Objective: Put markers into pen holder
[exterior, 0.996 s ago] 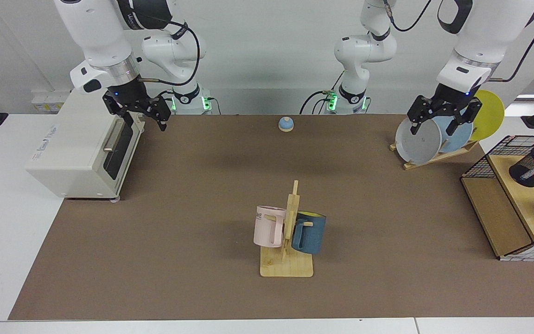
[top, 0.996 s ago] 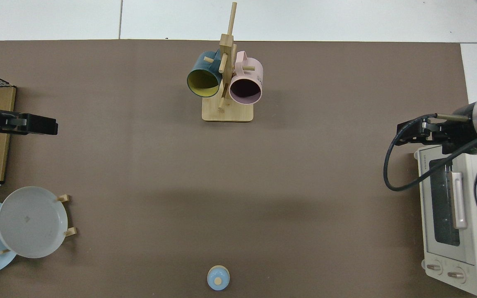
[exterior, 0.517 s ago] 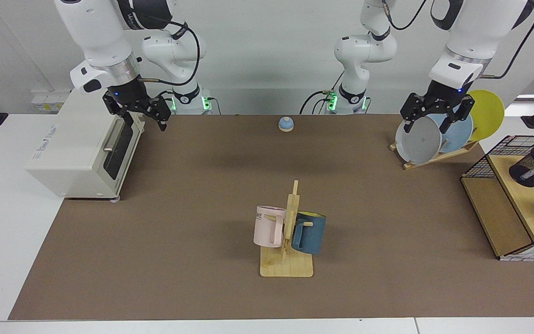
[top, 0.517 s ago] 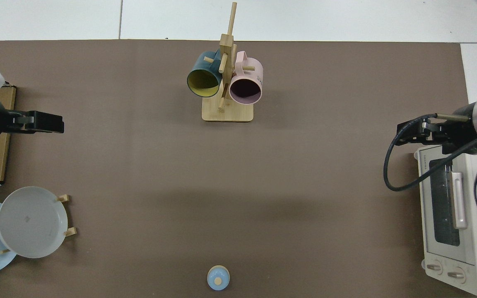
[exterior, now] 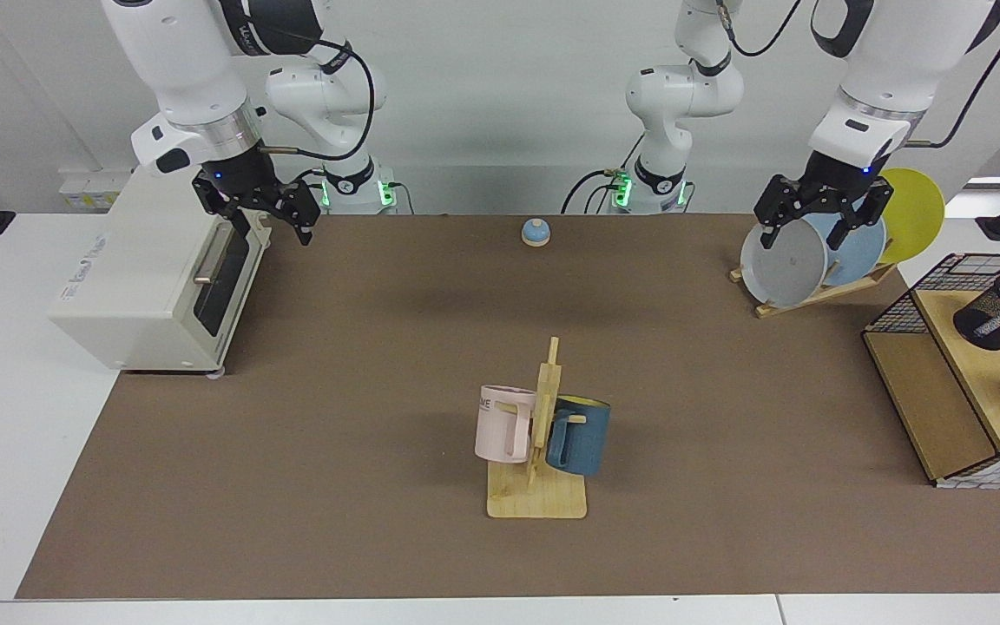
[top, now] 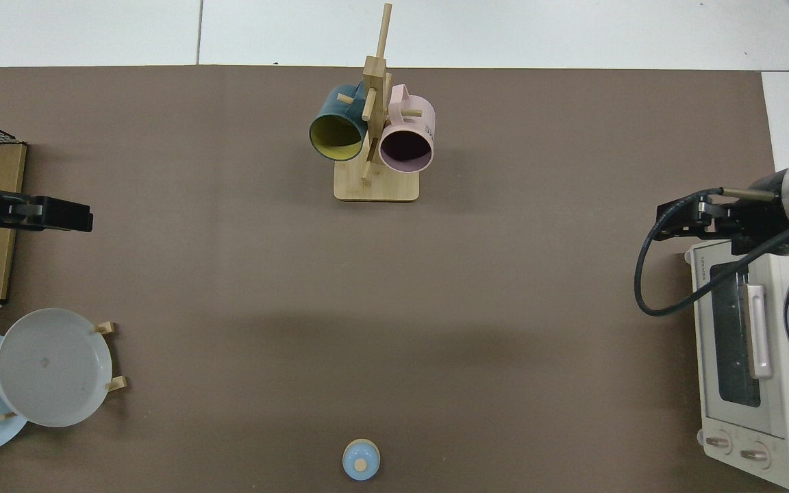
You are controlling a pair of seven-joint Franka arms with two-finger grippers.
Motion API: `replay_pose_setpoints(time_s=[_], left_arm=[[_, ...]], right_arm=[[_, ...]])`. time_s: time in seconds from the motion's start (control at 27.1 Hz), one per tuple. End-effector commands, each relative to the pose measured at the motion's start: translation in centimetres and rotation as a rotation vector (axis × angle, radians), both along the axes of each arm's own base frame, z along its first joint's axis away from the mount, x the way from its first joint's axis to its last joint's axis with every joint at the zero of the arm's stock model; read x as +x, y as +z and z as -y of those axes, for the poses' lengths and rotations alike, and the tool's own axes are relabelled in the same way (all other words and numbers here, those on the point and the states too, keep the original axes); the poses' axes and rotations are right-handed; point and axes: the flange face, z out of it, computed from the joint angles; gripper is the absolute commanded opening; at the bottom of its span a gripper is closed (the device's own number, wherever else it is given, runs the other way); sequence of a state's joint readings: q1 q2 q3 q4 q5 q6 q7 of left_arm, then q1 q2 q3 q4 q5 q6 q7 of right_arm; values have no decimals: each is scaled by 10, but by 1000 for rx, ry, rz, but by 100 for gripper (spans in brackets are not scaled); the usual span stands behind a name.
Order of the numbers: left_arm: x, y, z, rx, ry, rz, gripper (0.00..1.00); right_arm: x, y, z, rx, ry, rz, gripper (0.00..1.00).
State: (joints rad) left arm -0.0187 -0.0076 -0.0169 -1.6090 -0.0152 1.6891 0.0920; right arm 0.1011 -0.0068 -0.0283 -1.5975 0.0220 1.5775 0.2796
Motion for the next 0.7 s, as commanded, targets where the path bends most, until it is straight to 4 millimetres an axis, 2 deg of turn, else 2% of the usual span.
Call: replay_pose_setpoints(time_s=[0.0, 0.66], left_arm=[[-3, -8, -2, 6, -53, -22, 100], [-4, -8, -2, 34, -64, -37, 100]], right_arm=[[-4, 1, 3, 19, 3, 17, 100], [-4, 1, 3, 19, 3, 17, 100]])
